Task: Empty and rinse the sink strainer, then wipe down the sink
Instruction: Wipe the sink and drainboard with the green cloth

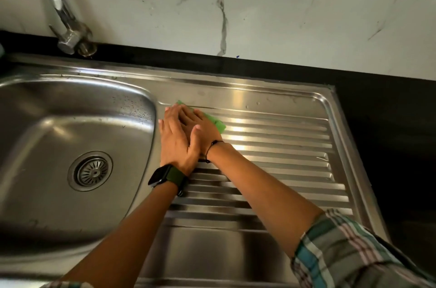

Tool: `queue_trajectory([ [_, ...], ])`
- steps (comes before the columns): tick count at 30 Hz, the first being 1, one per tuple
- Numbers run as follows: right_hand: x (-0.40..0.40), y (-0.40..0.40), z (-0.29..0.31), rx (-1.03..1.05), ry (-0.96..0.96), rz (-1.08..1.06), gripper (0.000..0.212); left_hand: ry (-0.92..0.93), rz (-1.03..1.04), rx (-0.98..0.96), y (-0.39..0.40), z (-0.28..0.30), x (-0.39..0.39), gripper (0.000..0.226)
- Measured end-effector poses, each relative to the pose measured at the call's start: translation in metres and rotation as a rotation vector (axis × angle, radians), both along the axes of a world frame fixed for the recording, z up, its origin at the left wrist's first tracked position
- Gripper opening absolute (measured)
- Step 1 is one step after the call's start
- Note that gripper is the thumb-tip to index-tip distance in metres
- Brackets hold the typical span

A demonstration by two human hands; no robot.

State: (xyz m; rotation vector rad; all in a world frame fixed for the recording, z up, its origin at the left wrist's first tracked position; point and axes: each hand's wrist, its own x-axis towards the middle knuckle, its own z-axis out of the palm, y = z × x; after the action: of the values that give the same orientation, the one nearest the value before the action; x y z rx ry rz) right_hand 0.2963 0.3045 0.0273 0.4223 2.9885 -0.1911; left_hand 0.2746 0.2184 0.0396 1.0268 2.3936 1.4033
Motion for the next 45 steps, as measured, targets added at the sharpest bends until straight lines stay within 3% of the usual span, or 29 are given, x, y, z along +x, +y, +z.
queue_trajectory([
  [7,0.057,0.019,0.010,0.031,0.025,0.022,0.056,0.038,-0.016,-0.120,-0.005,0.002,0.000,0.058],
  [11,0.143,0.055,0.011,0.043,0.096,-0.210,0.050,0.033,0.047,-0.104,-0.007,0.001,-0.001,0.055],
  [16,0.239,0.092,0.015,0.127,0.052,-0.575,0.050,-0.054,0.237,-0.017,-0.011,0.000,-0.001,0.053],
  [19,0.248,0.093,0.012,0.112,0.074,-0.689,0.048,-0.193,0.290,0.080,-0.014,-0.003,-0.002,0.055],
  [24,0.222,0.081,0.012,-0.051,0.291,-0.860,0.046,-0.389,0.345,0.261,-0.013,-0.001,-0.007,0.053],
  [27,0.194,0.066,0.008,-0.091,0.247,-0.741,0.043,-0.390,0.299,0.286,-0.013,-0.005,-0.008,0.051],
  [34,0.064,0.022,0.002,-0.006,0.098,-0.197,0.051,-0.497,0.347,0.420,-0.014,-0.005,-0.009,0.050],
  [41,-0.011,-0.006,0.007,-0.133,0.071,0.275,0.049,-0.501,0.391,0.508,-0.015,-0.004,-0.009,0.051],
  [45,-0.026,-0.014,0.006,-0.127,0.066,0.330,0.048,-0.505,0.422,0.501,-0.013,-0.002,-0.010,0.057],
])
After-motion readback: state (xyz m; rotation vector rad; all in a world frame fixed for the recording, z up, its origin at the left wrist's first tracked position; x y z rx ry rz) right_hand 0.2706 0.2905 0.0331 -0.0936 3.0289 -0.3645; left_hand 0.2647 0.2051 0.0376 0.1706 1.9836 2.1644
